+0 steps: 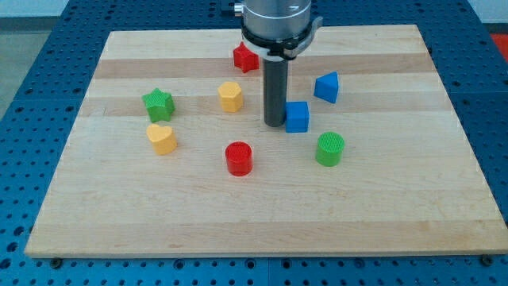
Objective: Move your arm to the red star
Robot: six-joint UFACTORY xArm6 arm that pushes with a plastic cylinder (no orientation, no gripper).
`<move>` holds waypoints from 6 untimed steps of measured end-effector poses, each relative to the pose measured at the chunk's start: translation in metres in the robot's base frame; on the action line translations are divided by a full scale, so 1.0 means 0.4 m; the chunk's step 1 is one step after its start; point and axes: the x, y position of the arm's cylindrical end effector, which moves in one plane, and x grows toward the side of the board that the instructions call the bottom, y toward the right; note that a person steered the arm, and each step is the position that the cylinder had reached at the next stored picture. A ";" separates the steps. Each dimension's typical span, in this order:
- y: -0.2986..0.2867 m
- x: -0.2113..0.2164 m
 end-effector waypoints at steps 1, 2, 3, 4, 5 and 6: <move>0.059 0.000; 0.102 0.000; 0.122 -0.005; 0.122 -0.006; 0.110 -0.036; 0.087 -0.106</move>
